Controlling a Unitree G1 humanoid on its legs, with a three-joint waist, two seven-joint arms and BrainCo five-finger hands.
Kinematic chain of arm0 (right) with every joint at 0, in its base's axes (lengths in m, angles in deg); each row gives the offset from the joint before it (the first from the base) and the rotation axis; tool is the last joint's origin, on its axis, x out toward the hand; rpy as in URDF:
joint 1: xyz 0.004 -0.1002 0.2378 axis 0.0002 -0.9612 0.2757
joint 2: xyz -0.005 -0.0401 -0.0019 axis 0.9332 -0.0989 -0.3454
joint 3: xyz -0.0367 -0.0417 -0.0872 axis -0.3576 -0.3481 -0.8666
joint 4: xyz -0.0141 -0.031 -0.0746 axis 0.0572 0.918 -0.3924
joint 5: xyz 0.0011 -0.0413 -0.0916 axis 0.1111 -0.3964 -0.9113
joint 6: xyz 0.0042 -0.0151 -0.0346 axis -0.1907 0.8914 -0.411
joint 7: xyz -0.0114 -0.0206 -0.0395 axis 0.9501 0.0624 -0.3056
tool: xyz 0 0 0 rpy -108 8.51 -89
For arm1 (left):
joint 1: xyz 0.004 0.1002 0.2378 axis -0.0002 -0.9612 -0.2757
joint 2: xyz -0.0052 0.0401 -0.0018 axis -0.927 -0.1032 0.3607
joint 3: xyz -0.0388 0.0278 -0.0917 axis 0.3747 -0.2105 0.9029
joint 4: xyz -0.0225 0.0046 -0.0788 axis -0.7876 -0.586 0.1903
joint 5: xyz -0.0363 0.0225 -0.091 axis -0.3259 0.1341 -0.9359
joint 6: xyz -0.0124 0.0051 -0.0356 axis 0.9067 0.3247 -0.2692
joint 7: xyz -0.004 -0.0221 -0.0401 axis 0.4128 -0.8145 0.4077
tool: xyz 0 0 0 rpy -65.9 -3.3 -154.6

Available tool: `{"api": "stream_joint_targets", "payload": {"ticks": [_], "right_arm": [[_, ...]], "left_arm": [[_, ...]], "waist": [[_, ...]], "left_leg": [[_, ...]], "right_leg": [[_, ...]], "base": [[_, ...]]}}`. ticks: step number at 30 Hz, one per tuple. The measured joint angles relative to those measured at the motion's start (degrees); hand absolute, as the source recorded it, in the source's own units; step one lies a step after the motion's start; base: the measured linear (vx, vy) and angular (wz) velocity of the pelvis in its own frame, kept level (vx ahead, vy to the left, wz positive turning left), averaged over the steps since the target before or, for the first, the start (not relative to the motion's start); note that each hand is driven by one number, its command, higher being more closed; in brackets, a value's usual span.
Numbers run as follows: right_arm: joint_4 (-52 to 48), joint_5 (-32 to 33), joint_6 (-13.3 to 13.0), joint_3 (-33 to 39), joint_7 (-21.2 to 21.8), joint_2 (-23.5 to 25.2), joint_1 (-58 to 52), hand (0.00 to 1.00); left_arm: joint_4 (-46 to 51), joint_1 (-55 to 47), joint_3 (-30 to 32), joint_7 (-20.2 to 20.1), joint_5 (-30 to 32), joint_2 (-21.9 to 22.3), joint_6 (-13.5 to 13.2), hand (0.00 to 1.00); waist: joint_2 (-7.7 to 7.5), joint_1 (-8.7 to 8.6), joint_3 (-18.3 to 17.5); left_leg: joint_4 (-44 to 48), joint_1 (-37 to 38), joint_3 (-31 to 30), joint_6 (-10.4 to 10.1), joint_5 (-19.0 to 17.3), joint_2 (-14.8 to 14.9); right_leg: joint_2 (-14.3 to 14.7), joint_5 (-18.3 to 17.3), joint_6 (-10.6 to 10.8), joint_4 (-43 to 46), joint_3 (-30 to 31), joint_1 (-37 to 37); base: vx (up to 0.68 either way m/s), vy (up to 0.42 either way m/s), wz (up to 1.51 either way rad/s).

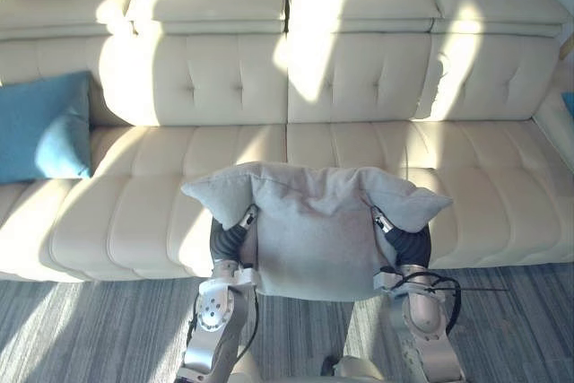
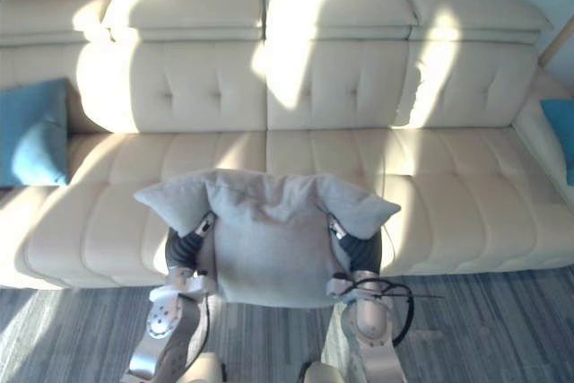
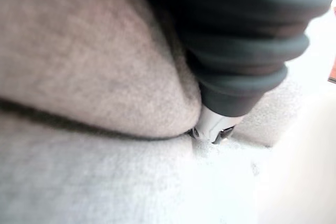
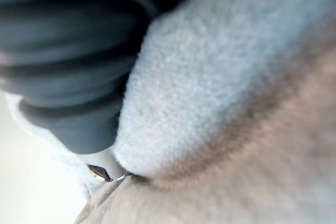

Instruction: Pick up cushions and gather them together orderly.

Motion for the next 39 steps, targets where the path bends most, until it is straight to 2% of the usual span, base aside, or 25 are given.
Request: {"api": "stream_joint_targets", "payload": {"ticks": [1,2,3,5,6,7,8,9,10,12,14,15,16,18,19,20,21,22,23,24,25,27,30,39], "right_arm": [[0.00,0.01,0.03,0.00,-0.01,-0.04,-0.03,1.00],[-0.02,0.02,0.03,0.09,-0.02,-0.15,0.03,1.00],[-0.03,0.02,0.02,0.35,-0.11,-0.17,0.42,1.00],[0.02,0.02,0.26,1.01,-0.12,-0.29,0.81,1.00],[0.43,0.01,0.31,1.24,-0.12,-0.80,1.66,1.00],[0.91,0.00,0.32,1.24,-0.12,-0.96,2.24,1.00],[1.92,-0.03,0.56,1.21,-0.25,-1.08,3.31,1.00],[3.41,-0.07,0.70,0.89,-0.25,-0.76,3.87,1.00],[3.75,-0.12,1.51,0.54,-0.25,-0.59,4.02,1.00],[4.23,-0.31,2.13,0.48,-0.15,-0.78,5.42,1.00],[7.21,-2.26,2.30,0.77,0.13,-0.83,8.53,1.00],[8.77,-2.39,2.61,1.19,0.22,-0.66,9.25,1.00],[8.76,-2.39,2.62,1.18,0.33,-0.70,9.19,1.00],[8.73,-2.39,2.50,1.35,1.04,-0.66,9.41,1.00],[8.75,-2.39,2.42,1.83,1.36,-0.79,9.98,1.00],[8.76,-2.64,2.41,1.90,1.22,-0.83,10.01,1.00],[8.75,-3.98,2.41,1.90,1.05,-0.59,9.72,1.00],[8.85,-4.38,2.42,1.89,1.05,-0.54,9.60,1.00],[9.46,-4.40,2.67,1.92,1.20,-1.45,9.44,1.00],[9.64,-4.39,2.71,1.94,1.27,-1.90,9.38,1.00],[9.64,-4.38,2.70,1.98,1.26,-1.97,9.27,1.00],[9.64,-4.14,2.69,2.83,1.55,-1.76,8.81,1.00],[9.63,-3.89,2.68,3.85,2.16,-1.50,8.71,1.00],[10.03,-2.21,2.60,3.96,1.86,-0.84,11.15,1.00]], "left_arm": [[-0.02,-0.13,-0.05,-0.08,-0.02,0.01,0.01,1.00],[-0.05,-0.24,-0.23,-0.17,-0.10,0.07,0.03,1.00],[-0.10,-0.24,-0.46,-0.58,-0.44,0.09,0.32,1.00],[-0.07,-0.39,-0.51,-0.77,-0.55,0.10,1.13,1.00],[0.01,-0.52,-0.53,-0.83,-0.52,0.11,1.28,1.00],[0.01,-0.60,-0.51,-0.83,-0.52,0.11,1.31,1.00],[0.03,-0.77,-0.44,-0.83,-0.49,0.07,1.47,1.00],[0.05,-1.05,-0.02,-0.82,-0.50,-0.41,1.62,1.00],[0.40,-1.55,0.08,-0.80,-0.50,-0.39,1.63,1.00],[0.70,-1.30,0.26,-0.80,-0.50,-0.41,1.58,1.00],[0.74,-1.24,0.58,-0.80,-0.51,-0.90,1.73,1.00],[0.93,-1.21,0.54,-0.81,-0.41,-1.51,1.75,1.00],[1.14,-1.22,0.54,-0.81,-0.36,-1.59,1.69,1.00],[1.94,-0.96,0.54,-0.81,-0.19,-1.90,1.17,1.00],[1.98,-0.22,0.54,-0.82,-0.19,-1.94,1.12,1.00],[1.95,0.11,0.53,-0.83,0.06,-2.05,1.21,1.00],[1.95,0.15,0.52,-0.84,0.27,-2.45,1.27,1.00],[1.42,0.26,0.44,-0.90,0.27,-2.11,1.28,1.00],[0.79,-0.11,0.30,-0.92,0.28,-1.10,1.82,1.00],[0.79,-0.32,0.05,-1.22,0.28,-1.11,1.93,1.00],[0.79,-0.30,0.05,-1.44,0.28,-1.08,1.94,1.00],[0.79,-0.01,-0.01,-2.41,0.28,-0.92,1.97,1.00],[0.79,-0.01,-0.06,-2.73,0.27,-0.28,2.38,1.00],[0.79,1.87,0.35,-2.08,0.26,0.00,2.25,1.00]], "waist": [[-0.16,0.06,-0.06],[-0.39,0.25,-0.24],[0.21,0.15,-0.40],[0.08,0.28,-0.40],[-0.06,0.69,-0.36],[0.43,0.90,-0.60],[1.33,2.24,-1.09],[-0.09,3.16,-1.36],[-1.23,3.04,-2.27],[-2.23,2.98,-2.67],[-2.58,2.93,-2.48],[-2.45,2.64,-2.61],[-2.39,2.59,-2.83],[-2.44,2.44,-4.83],[-2.44,2.16,-4.99],[-2.50,1.96,-5.02],[-3.53,1.93,-5.10],[-3.34,1.72,-4.74],[-1.73,1.77,-4.99],[-0.82,2.01,-5.53],[-0.33,2.00,-5.84],[-0.37,1.90,-5.90],[-0.51,1.98,-5.93],[0.22,3.30,-5.37]], "left_leg": [[0.53,-0.66,0.18,0.20,-0.56,-0.11],[-1.00,-1.20,0.40,0.36,-3.15,-0.52],[-5.62,-2.29,0.52,1.16,-7.29,-1.95],[-12.98,-3.47,0.66,1.46,-8.34,-4.79],[-20.98,-3.68,0.73,1.66,-6.97,-6.77],[-23.74,-3.41,0.82,2.16,-6.06,-7.01],[-26.24,-2.50,1.20,3.68,-1.45,-7.03],[-24.71,-1.93,3.28,4.92,-1.78,-7.53],[-22.79,-1.96,4.98,6.16,-3.85,-8.30],[-21.61,-1.27,7.62,8.11,-5.47,-9.61],[-24.43,3.52,8.83,9.70,-6.43,-10.80],[-28.03,8.10,8.53,9.68,-6.41,-10.91],[-28.76,8.98,8.42,9.67,-6.41,-10.76],[-31.58,9.91,7.45,9.31,-6.19,-10.21],[-32.58,10.10,6.97,8.56,-5.74,-9.73],[-32.64,10.13,6.70,8.14,-5.49,-9.54],[-32.17,10.45,6.36,7.62,-5.63,-10.12],[-31.66,11.10,5.47,6.71,-6.19,-10.11],[-32.08,11.97,4.45,5.79,-6.63,-8.53],[-32.54,12.06,4.22,5.17,-6.41,-7.11],[-33.38,12.24,3.74,4.64,-6.10,-6.44],[-37.17,13.86,1.65,2.56,-4.82,-5.45],[-38.64,14.57,-0.79,1.32,-3.87,-5.31],[-36.55,11.60,-5.01,0.75,-2.95,-5.70]], "right_leg": [[-0.11,0.07,-0.10,-0.49,0.12,0.03],[-0.31,0.10,-0.17,-0.97,0.31,-0.01],[-0.43,0.03,-0.19,-1.89,0.72,0.26],[-1.19,-0.01,-0.11,-3.64,1.28,1.41],[-1.91,-0.71,1.11,-3.84,2.18,1.87],[-1.89,-1.15,1.87,-3.49,2.92,1.91],[-1.77,-2.62,3.62,-1.80,5.02,1.76],[-2.66,-3.43,4.41,-0.45,7.45,1.46],[-4.20,-3.43,5.02,0.44,8.42,1.09],[-6.50,-3.49,5.56,4.39,9.94,-0.14],[-8.83,-1.49,7.45,12.70,9.21,-2.50],[-9.38,-2.18,6.53,16.65,7.36,-3.15],[-9.34,-2.65,6.21,17.06,6.58,-3.37],[-8.63,-4.10,5.31,16.42,5.45,-7.38],[-8.24,-4.09,5.24,13.38,4.94,-9.26],[-7.73,-2.38,4.83,8.09,4.68,-9.90],[-7.60,4.89,3.59,1.53,4.77,-9.58],[-7.41,6.48,5.72,0.51,4.92,-8.76],[-5.85,7.38,4.98,-1.62,4.06,-6.50],[-4.28,8.54,4.45,-5.49,3.10,-4.51],[-3.28,9.62,4.17,-8.04,2.43,-3.15],[-1.27,11.80,3.17,-13.60,0.30,0.12],[-0.67,11.93,2.97,-15.22,-1.84,2.23],[-0.37,12.02,2.65,-16.01,-6.87,3.96]], "base": [[0.06,0.065,-0.15],[0.07,0.041,-0.07],[0.11,0.073,-0.06],[0.19,0.137,-0.16],[0.16,0.111,-0.35],[0.28,0.214,-0.71],[0.26,0.217,-0.84],[0.42,0.292,-0.86],[0.40,0.242,-0.59],[0.38,0.230,-0.32],[0.37,0.184,-0.32],[0.28,0.101,-0.13],[0.28,0.049,0.01],[0.19,-0.017,0.09],[0.14,-0.089,0.19],[0.14,-0.143,0.26],[0.13,-0.162,0.32],[0.16,-0.192,0.26],[0.17,-0.191,0.16],[0.16,-0.187,0.05],[0.13,-0.158,0.11],[0.10,-0.164,0.30],[0.04,-0.080,0.38],[-0.05,-0.007,0.34]]}}
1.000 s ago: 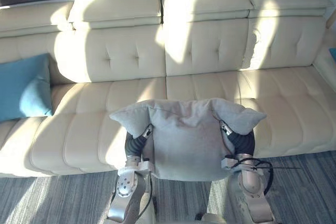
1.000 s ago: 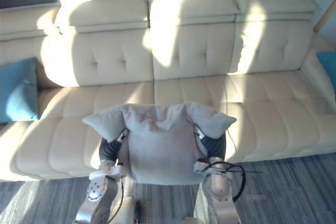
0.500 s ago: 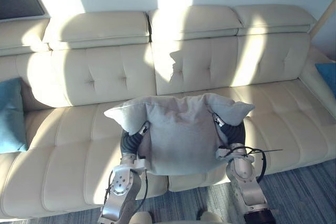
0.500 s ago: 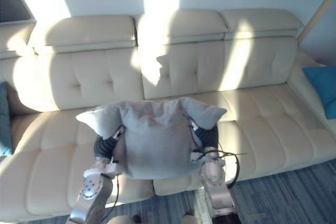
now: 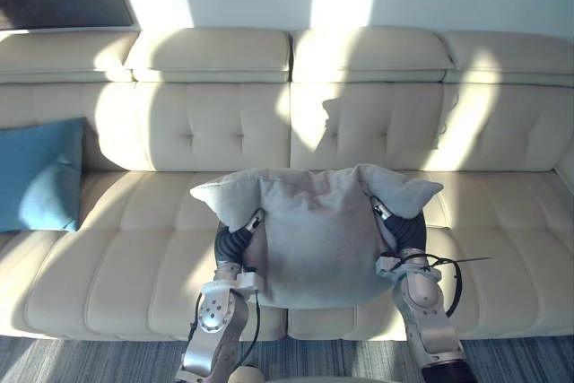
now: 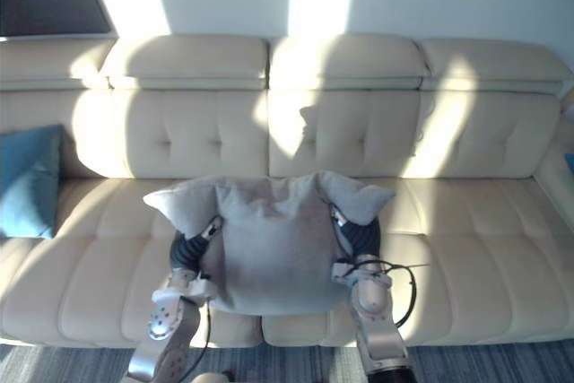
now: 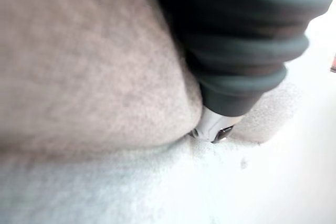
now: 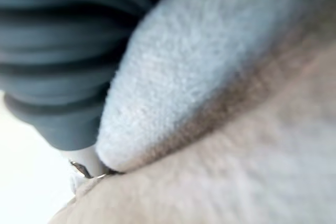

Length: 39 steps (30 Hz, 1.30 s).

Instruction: Pick up cushions and gather them together orderly.

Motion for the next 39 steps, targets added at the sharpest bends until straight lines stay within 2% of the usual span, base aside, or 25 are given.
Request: {"api": "stream_joint_targets", "payload": {"ticks": [4,6,8,11,12,14,19,21,26,30,32,33,36,39], "right_arm": [[1.28,-0.07,0.11,-0.07,-1.14,-0.09,7.13,1.00],[3.39,-0.12,0.12,-0.08,-2.33,-0.54,14.12,1.00],[6.12,-0.13,0.12,-0.16,-3.40,-1.60,21.60,1.00],[11.54,-0.16,0.30,-0.72,-5.09,-5.26,34.50,1.00],[13.85,-0.16,0.54,-0.74,-5.64,-7.07,40.13,1.00],[17.71,-0.16,1.33,-1.09,-6.66,-8.83,48.87,1.00],[24.17,-0.16,1.64,-1.06,-9.12,-12.44,66.77,1.00],[29.44,-0.12,1.54,-1.09,-10.01,-13.02,74.54,1.00],[37.06,0.15,1.70,-1.21,-10.94,-13.32,84.23,1.00],[41.56,0.59,1.80,-2.13,-11.06,-13.66,88.39,1.00],[41.60,1.20,1.79,-2.38,-11.16,-14.12,88.91,1.00],[41.58,1.78,1.67,-2.39,-11.28,-14.48,89.76,0.00],[40.80,2.22,1.58,-2.39,-11.87,-16.88,93.00,0.00],[40.40,2.23,1.33,-2.31,-12.06,-18.10,92.98,0.00]], "left_arm": [[0.00,4.35,1.64,1.30,0.03,-0.22,-0.14,1.00],[-0.16,9.10,2.93,2.47,0.05,-0.81,-0.18,1.00],[-1.70,15.16,3.88,3.97,0.40,-2.30,-0.71,1.00],[-6.93,27.38,5.40,6.19,0.59,-6.05,-1.09,1.00],[-9.95,33.19,5.89,6.64,0.60,-8.22,-1.23,1.00],[-15.34,42.13,6.70,7.73,0.53,-11.08,-1.31,1.00],[-27.49,62.36,6.94,8.70,-0.14,-17.84,-3.45,1.00],[-33.04,70.47,6.99,8.60,-0.57,-20.62,-3.69,1.00],[-39.89,80.15,6.96,8.13,-2.40,-23.38,-3.73,1.00],[-43.81,83.99,6.97,7.08,-4.32,-23.70,-3.68,1.00],[-44.28,85.42,6.99,7.05,-4.75,-23.69,-3.81,1.00],[-44.46,86.72,7.11,7.07,-4.74,-23.68,-4.27,0.00],[-45.18,90.31,8.67,7.22,-4.75,-23.56,-5.60,0.00],[-45.58,90.74,9.72,7.24,-4.71,-23.28,-5.85,0.00]], "waist": [[-0.33,-0.07,1.60],[-0.56,-0.06,2.10],[-0.59,0.06,4.34],[-0.48,0.92,6.84],[-0.40,1.23,8.62],[-0.56,1.71,9.62],[-0.40,1.50,15.00],[-0.54,0.65,17.56],[-0.63,-0.11,21.65],[-0.76,-0.52,23.23],[-1.52,-0.75,23.86],[-1.78,-0.80,24.30],[-1.97,-0.80,24.44],[-1.99,-0.82,24.45]], "left_leg": [[-2.21,-1.33,0.12,0.08,1.62,0.04],[-3.79,-4.65,0.33,0.05,3.42,0.21],[-4.62,-6.71,0.44,-0.14,5.72,0.35],[-6.22,-11.34,1.86,-0.20,9.02,0.59],[-6.50,-12.54,2.22,-0.22,9.77,0.53],[-6.53,-15.60,3.19,-0.16,10.71,0.55],[-7.26,-21.04,4.11,0.00,13.17,0.12],[-7.64,-23.91,3.95,0.03,14.39,-0.01],[-7.68,-29.25,4.12,0.06,15.69,-0.03],[-7.29,-34.09,4.67,0.15,16.08,0.00],[-7.11,-36.24,4.88,0.15,16.08,0.06],[-6.83,-37.25,4.92,0.15,16.07,0.13],[-6.06,-40.41,4.91,0.15,16.07,0.27],[-5.46,-41.81,5.01,0.14,16.06,0.29]], "right_leg": [[0.02,-0.04,-0.97,-0.24,-0.49,-1.61],[0.36,1.57,-1.29,-1.18,-0.47,-5.36],[0.35,3.12,-1.84,-0.56,-0.42,-8.32],[-0.34,4.08,-1.84,2.92,0.56,-15.89],[-0.64,4.12,-1.90,4.35,0.89,-18.04],[-1.13,4.17,-1.98,6.65,1.72,-22.64],[-2.40,4.58,-2.38,9.99,2.72,-30.41],[-2.63,4.95,-2.70,11.03,2.82,-34.03],[-2.85,5.49,-3.20,12.77,3.36,-40.50],[-2.91,6.20,-3.39,13.20,3.90,-45.70],[-2.92,6.23,-3.37,13.89,4.12,-48.27],[-2.97,6.23,-3.37,14.37,4.10,-49.43],[-3.03,6.23,-3.37,15.02,3.99,-52.46],[-3.05,6.23,-3.36,15.01,3.95,-53.43]], "base": [[-0.17,0.001,0.04],[-0.13,-0.009,-0.03],[-0.13,-0.006,-0.07],[-0.12,0.007,-0.17],[-0.10,-0.003,-0.17],[-0.11,-0.003,-0.19],[-0.08,0.007,-0.08],[-0.08,-0.002,0.00],[-0.04,-0.015,-0.05],[-0.01,-0.012,-0.08],[0.02,-0.020,-0.06],[0.02,-0.022,-0.03],[0.04,-0.024,0.00],[0.05,-0.016,0.01]]}}
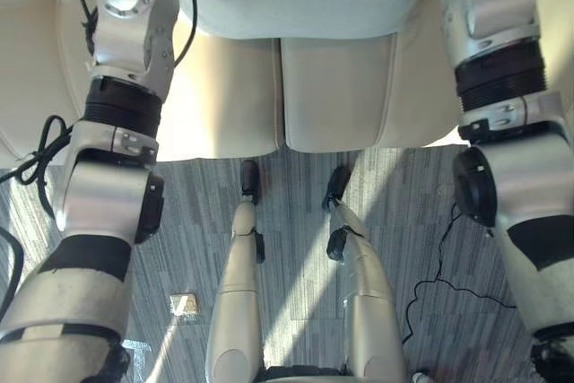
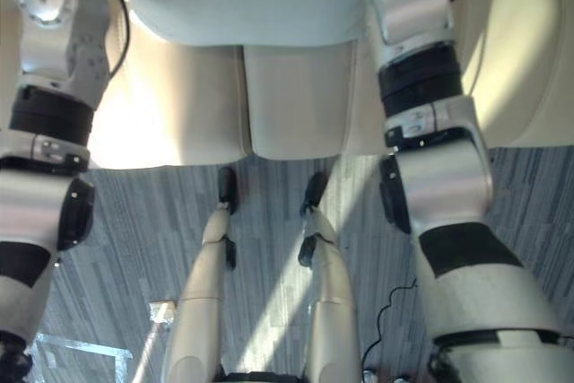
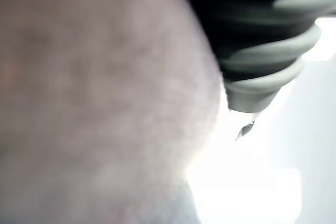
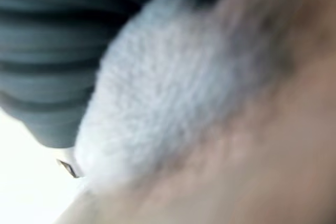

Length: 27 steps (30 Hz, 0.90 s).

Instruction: Pick up cushions and gather them together orderly.

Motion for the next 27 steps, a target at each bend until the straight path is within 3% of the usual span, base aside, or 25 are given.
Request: {"api": "stream_joint_targets", "payload": {"ticks": [7,14,22,24,27], "right_arm": [[-4.52,4.80,-0.35,0.65,0.41,-3.27,-5.10,0.00],[-6.79,18.65,-0.58,10.42,3.85,-9.26,-17.49,0.00],[-13.97,23.03,-1.98,13.62,7.64,-10.42,-29.82,0.00],[-17.63,22.91,-2.18,13.64,8.30,-10.37,-34.12,0.00],[-24.93,22.21,-2.64,14.35,9.57,-8.13,-45.84,0.00]], "left_arm": [[0.20,-2.52,5.06,-1.55,-0.80,0.80,0.07,0.00],[0.73,-16.84,17.64,-6.62,-13.79,-1.10,1.17,0.00],[8.87,-29.09,26.02,-9.69,-20.15,-1.53,0.71,0.00],[12.22,-33.96,25.96,-10.01,-19.94,-0.72,0.71,0.00],[19.76,-44.94,25.44,-10.15,-17.35,5.39,0.08,0.00]], "waist": [[-0.05,0.22,0.02],[-0.05,0.80,0.02],[-0.08,1.01,0.00],[-0.07,1.03,0.00],[-0.14,1.09,-0.19]], "left_leg": [[1.54,-1.29,0.89,0.00,-0.05,0.21],[2.98,-0.04,1.86,0.19,-0.19,1.11],[3.16,3.44,3.81,0.49,-0.37,2.66],[2.99,4.72,3.87,0.48,-0.38,2.67],[2.90,8.02,3.92,0.80,-0.93,2.63]], "right_leg": [[-0.14,-0.04,0.04,0.88,-0.10,-0.84],[-0.07,-1.13,0.48,3.37,-0.44,0.10],[-0.01,-3.05,-0.21,5.10,-1.80,3.60],[-0.04,-3.50,-0.17,5.18,-1.94,4.86],[-0.14,-4.42,0.04,5.21,-2.29,8.48]], "base": [[0.06,-0.012,0.00],[0.03,-0.031,0.00],[0.02,-0.047,0.06],[0.05,-0.025,0.06],[0.10,-0.022,0.09]]}}
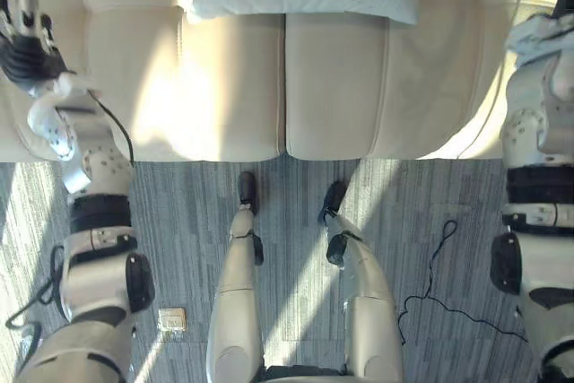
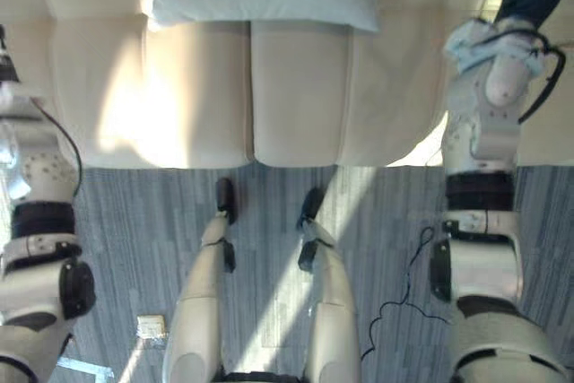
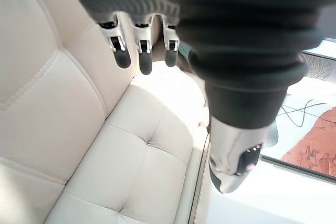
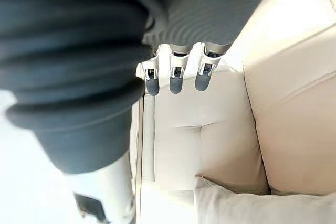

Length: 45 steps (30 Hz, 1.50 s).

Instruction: Pick up cushions and gather them together orderly.

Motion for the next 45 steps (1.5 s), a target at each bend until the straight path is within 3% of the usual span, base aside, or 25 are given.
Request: {"api": "stream_joint_targets", "payload": {"ticks": [3,5,7,10,12,18,23,31,34,36,37,38,39,41,42,43,45], "right_arm": [[-5.19,-3.94,-0.40,1.54,1.41,8.25,-13.89,0.00],[-6.18,-7.77,-0.07,1.38,3.13,15.06,-24.22,0.00],[-5.81,-10.76,0.43,1.23,4.43,20.82,-33.22,0.00],[-0.48,-14.40,1.59,0.23,6.40,26.82,-42.29,0.00],[4.35,-17.20,2.62,-0.35,7.39,29.16,-47.62,0.00],[17.36,-23.73,4.71,-0.71,9.26,31.08,-53.60,0.00],[28.85,-26.34,5.82,1.77,9.55,31.02,-53.28,0.00],[37.41,-26.69,7.69,3.65,9.81,30.94,-51.60,0.00],[38.81,-26.70,7.87,3.60,9.78,30.81,-49.18,0.00],[39.12,-26.68,8.09,2.86,9.67,30.83,-46.45,0.00],[39.12,-26.67,8.08,2.46,9.62,30.58,-46.13,0.00],[38.88,-26.66,8.11,2.40,9.59,30.44,-45.64,0.00],[38.86,-26.66,8.17,2.07,9.53,30.51,-45.87,0.00],[39.34,-26.66,8.17,1.32,9.52,30.55,-46.13,0.00],[39.61,-26.65,8.05,1.28,9.48,30.54,-45.76,0.00],[39.69,-26.67,8.06,1.27,9.19,30.32,-44.23,0.00],[38.86,-26.51,8.04,0.82,8.26,28.50,-41.06,0.00]], "left_arm": [[2.99,-12.06,-5.07,-1.15,4.13,9.11,0.14,0.00],[3.31,-21.26,-10.12,-2.80,8.06,15.50,1.77,0.00],[2.74,-28.85,-14.10,-4.91,11.36,19.09,3.64,0.00],[-2.51,-35.70,-15.58,-7.10,16.27,21.24,5.76,0.00],[-8.14,-38.43,-15.58,-7.89,19.39,21.39,7.04,0.00],[-24.96,-42.01,-14.23,-8.77,28.10,21.36,10.00,0.00],[-31.44,-42.66,-13.98,-9.00,34.86,21.06,11.38,0.00],[-34.25,-43.20,-14.24,-9.05,38.75,19.47,12.28,0.00],[-34.26,-43.06,-14.31,-8.97,39.65,19.00,12.36,0.00],[-34.27,-42.74,-14.36,-8.83,39.95,17.88,12.47,0.00],[-34.27,-42.27,-14.18,-8.68,39.93,17.66,12.53,0.00],[-34.15,-41.95,-13.85,-8.61,39.89,17.96,12.44,0.00],[-33.69,-41.74,-13.56,-8.45,39.87,17.72,12.41,0.00],[-33.46,-42.14,-12.46,-8.39,39.56,17.25,12.44,0.00],[-33.16,-42.41,-11.88,-8.15,38.89,17.13,12.47,0.00],[-32.88,-42.11,-11.70,-7.82,38.74,17.26,12.53,0.00],[-31.77,-41.47,-10.75,-6.85,37.69,20.31,12.40,0.00]], "waist": [[0.02,0.02,-0.55],[-0.03,0.00,-1.04],[0.02,0.08,-3.83],[0.01,0.03,-6.37],[-0.01,0.02,-10.15],[0.14,-0.36,-19.12],[0.22,-0.62,-21.78],[-0.21,-1.46,-22.18],[-0.58,-1.51,-21.73],[-1.38,-1.60,-19.70],[-1.48,-1.40,-19.71],[-1.07,-1.29,-19.39],[-2.08,-1.60,-19.57],[-3.35,-1.26,-20.04],[-4.06,-0.78,-20.42],[-4.61,-0.54,-20.28],[-0.27,1.12,-18.31]], "left_leg": [[0.03,4.01,0.07,0.06,-1.38,-0.23],[0.08,7.31,0.33,0.22,-2.25,-0.55],[0.47,8.82,0.62,0.16,-3.50,-0.54],[0.86,14.36,0.90,0.00,-5.37,-0.48],[0.63,17.67,1.02,0.05,-6.82,-0.47],[-4.13,26.47,2.32,-0.42,-7.01,-0.89],[-9.50,33.28,2.75,-0.06,-6.14,-1.98],[-11.92,39.77,3.74,0.32,-6.17,-4.11],[-11.38,39.92,5.21,0.69,-6.43,-4.07],[-8.40,39.59,6.84,1.52,-7.68,-3.77],[-7.27,38.29,6.83,2.65,-8.56,-3.23],[-6.61,36.93,7.21,2.53,-8.45,-2.84],[-5.64,35.63,6.50,2.58,-7.88,-3.45],[-3.38,34.31,5.45,2.56,-7.35,-3.71],[-0.82,31.42,5.60,2.54,-7.34,-3.71],[0.62,29.87,5.80,2.31,-7.20,-3.23],[0.22,27.62,7.14,0.69,-5.01,0.60]], "right_leg": [[-0.31,-1.69,0.11,0.32,-0.32,4.10],[-0.84,-3.05,0.23,0.85,-0.75,7.50],[-1.00,-4.24,0.40,1.16,-0.86,9.09],[-0.98,-5.75,0.90,0.93,-0.89,14.87],[-0.95,-7.02,1.49,0.09,-1.20,18.22],[-0.79,-7.16,2.50,-4.43,-1.38,26.54],[-0.60,-5.58,4.03,-10.07,-1.27,33.24],[-0.86,-2.81,5.34,-15.44,0.35,40.19],[-1.17,-2.86,5.35,-12.40,1.94,38.30],[-1.98,-2.78,5.38,-6.00,2.05,35.21],[-1.77,-2.64,6.20,-7.24,2.37,35.64],[-2.54,-5.47,6.12,-3.85,1.97,34.71],[-5.12,-10.42,6.63,13.02,0.98,31.57],[-6.19,-13.01,9.25,23.97,1.26,32.98],[-6.45,-12.30,9.59,24.29,2.26,33.73],[-5.47,-14.09,10.41,21.82,2.56,33.71],[-0.31,-15.44,7.96,12.72,1.08,35.35]], "base": [[0.11,-0.025,0.10],[0.11,-0.028,0.12],[0.11,-0.029,0.07],[0.10,-0.024,-0.01],[0.08,-0.017,0.01],[0.10,0.022,-0.02],[0.09,0.054,0.01],[0.08,0.046,-0.08],[-0.03,0.030,-0.26],[-0.15,0.023,-0.40],[-0.17,0.008,-0.08],[-0.18,-0.005,0.17],[-0.13,-0.025,0.33],[-0.13,-0.145,0.26],[-0.11,-0.179,-0.02],[-0.24,-0.159,-0.37],[-0.27,-0.114,-0.57]]}}
